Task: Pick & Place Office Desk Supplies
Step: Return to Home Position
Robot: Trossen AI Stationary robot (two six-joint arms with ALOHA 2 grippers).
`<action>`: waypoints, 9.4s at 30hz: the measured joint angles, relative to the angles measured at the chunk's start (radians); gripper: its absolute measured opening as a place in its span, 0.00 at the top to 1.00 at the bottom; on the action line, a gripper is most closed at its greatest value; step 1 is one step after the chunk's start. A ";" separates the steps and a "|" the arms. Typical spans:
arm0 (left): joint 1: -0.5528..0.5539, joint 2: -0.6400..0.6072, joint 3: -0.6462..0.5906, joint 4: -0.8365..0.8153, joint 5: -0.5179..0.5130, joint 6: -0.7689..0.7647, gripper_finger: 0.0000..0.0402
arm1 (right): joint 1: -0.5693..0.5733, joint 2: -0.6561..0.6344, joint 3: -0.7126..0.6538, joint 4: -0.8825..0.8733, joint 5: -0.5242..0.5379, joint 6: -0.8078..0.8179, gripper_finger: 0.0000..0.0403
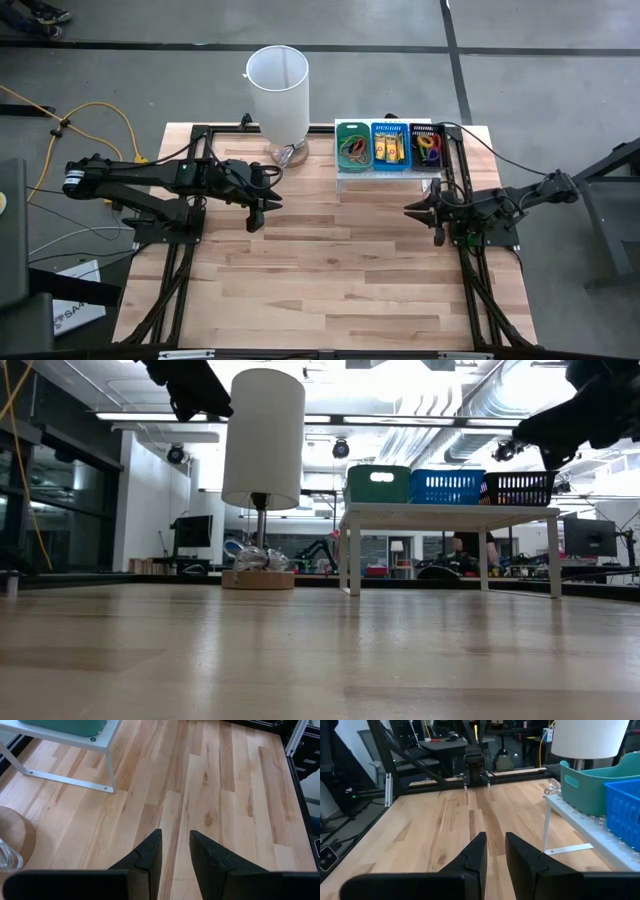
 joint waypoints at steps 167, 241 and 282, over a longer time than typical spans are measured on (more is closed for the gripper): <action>0.057 -0.748 -0.945 0.663 -0.086 -0.001 0.76 | 0.000 -0.165 -0.198 0.172 -0.340 0.064 0.86; 0.057 -0.749 -0.967 0.567 0.016 -0.004 0.76 | 0.000 -0.165 -0.197 0.172 -0.340 0.064 0.86; 0.057 -0.749 -0.967 0.568 0.016 -0.003 0.76 | 0.000 -0.165 -0.197 0.172 -0.340 0.064 0.86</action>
